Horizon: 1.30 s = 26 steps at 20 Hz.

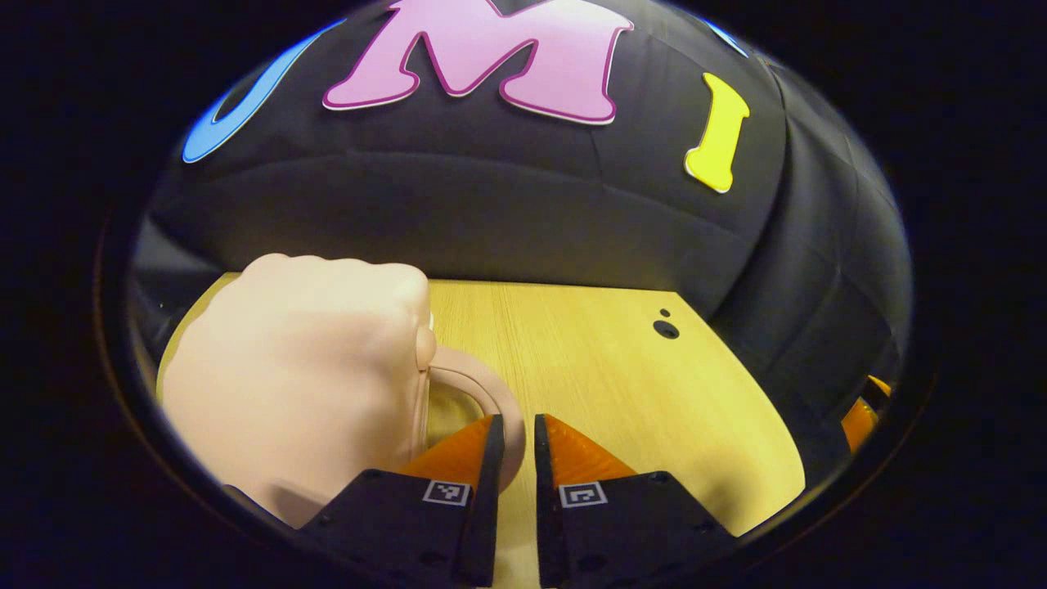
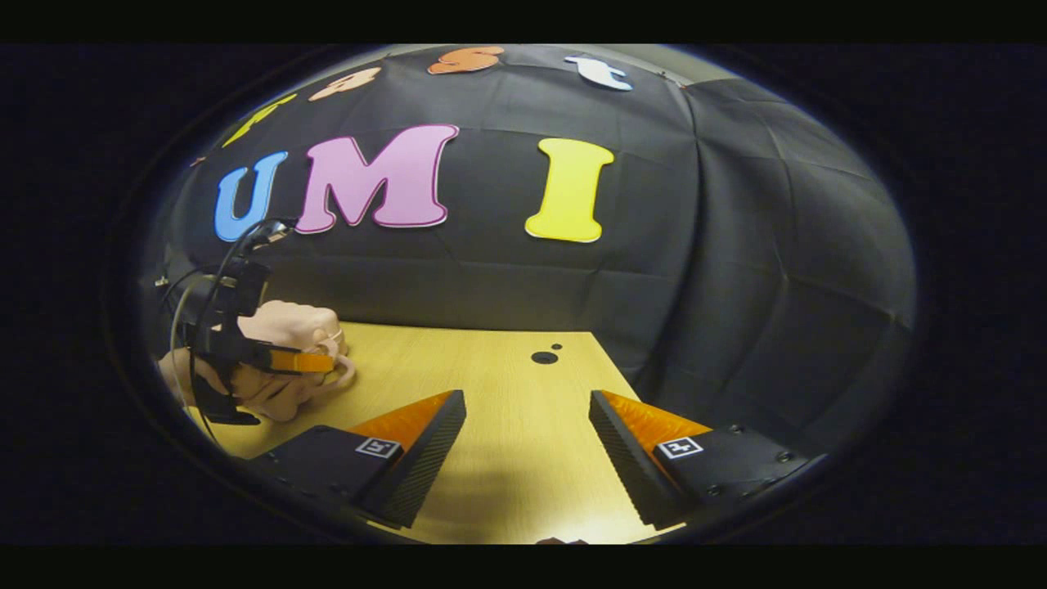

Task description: First open the suitcase, pack the skin care products into it, and then close the suitcase.

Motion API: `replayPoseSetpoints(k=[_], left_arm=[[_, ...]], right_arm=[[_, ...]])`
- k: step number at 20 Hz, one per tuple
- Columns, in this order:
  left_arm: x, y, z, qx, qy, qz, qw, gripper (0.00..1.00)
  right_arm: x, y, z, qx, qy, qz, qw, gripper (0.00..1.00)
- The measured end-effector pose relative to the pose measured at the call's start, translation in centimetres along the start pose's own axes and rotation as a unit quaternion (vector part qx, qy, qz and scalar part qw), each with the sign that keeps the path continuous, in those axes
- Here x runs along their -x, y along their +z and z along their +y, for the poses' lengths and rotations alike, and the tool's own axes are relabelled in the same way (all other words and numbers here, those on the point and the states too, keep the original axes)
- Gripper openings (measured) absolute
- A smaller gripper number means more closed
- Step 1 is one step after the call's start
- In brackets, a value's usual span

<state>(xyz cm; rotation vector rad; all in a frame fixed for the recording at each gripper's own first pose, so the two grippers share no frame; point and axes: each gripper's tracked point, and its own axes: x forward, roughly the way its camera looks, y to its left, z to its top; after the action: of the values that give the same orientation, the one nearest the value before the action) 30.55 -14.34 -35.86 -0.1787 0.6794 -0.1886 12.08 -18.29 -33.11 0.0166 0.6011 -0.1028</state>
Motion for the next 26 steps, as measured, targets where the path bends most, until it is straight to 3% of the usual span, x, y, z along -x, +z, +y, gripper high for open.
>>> replayPoseSetpoints(k=[2,4,5,8,11,15,17,19,21,24,25,26], left_arm=[[3.7,1.4,-1.5,-0.003,-0.03,-0.02,0.999,0.34],[8.2,2.1,-2.9,-0.025,-0.056,-0.026,0.998,0.64],[10.8,2.7,-3.6,-0.03,-0.064,-0.033,0.997,0.65],[19.2,5.4,-4.3,-0.026,-0.068,-0.08,0.994,0.84],[27.6,7.0,-5.1,0.011,-0.074,-0.112,0.991,0.88],[36.7,9.6,-3.0,0.046,-0.054,-0.18,0.981,0.9],[40.7,9.1,-3.0,0.023,-0.061,-0.19,0.98,0.94],[45.0,9.3,-2.0,-0.003,-0.04,-0.218,0.975,0.97],[47.6,10.4,-1.1,-0.024,-0.014,-0.267,0.963,0.96],[50.4,12.1,-0.2,-0.055,0.024,-0.33,0.942,0.96],[51.1,12.3,0.1,-0.07,0.039,-0.342,0.936,0.96],[51.5,12.1,0.1,-0.089,0.046,-0.348,0.932,0.96]], right_arm=[[1.9,1.5,0.9,-0.004,-0.001,-0.006,1.0,0.97],[4.1,3.4,2.1,0.006,-0.001,-0.023,1.0,0.97],[5.2,4.3,3.0,0.008,0.004,-0.03,1.0,0.97],[8.8,5.9,5.7,0.013,0.018,-0.032,0.999,0.97],[12.8,9.3,9.0,-0.026,0.038,-0.053,0.998,0.97],[17.6,13.8,11.7,-0.012,0.056,-0.088,0.995,0.97],[20.4,15.8,12.7,-0.01,0.064,-0.121,0.991,0.97],[22.9,16.7,13.7,-0.001,0.07,-0.146,0.987,0.97],[24.5,16.2,14.5,0.014,0.077,-0.152,0.985,0.93],[25.8,14.4,15.2,0.022,0.077,-0.145,0.986,0.97],[26.2,14.0,15.4,0.02,0.076,-0.147,0.986,0.93],[26.6,13.8,15.6,0.017,0.077,-0.147,0.986,0.97]])
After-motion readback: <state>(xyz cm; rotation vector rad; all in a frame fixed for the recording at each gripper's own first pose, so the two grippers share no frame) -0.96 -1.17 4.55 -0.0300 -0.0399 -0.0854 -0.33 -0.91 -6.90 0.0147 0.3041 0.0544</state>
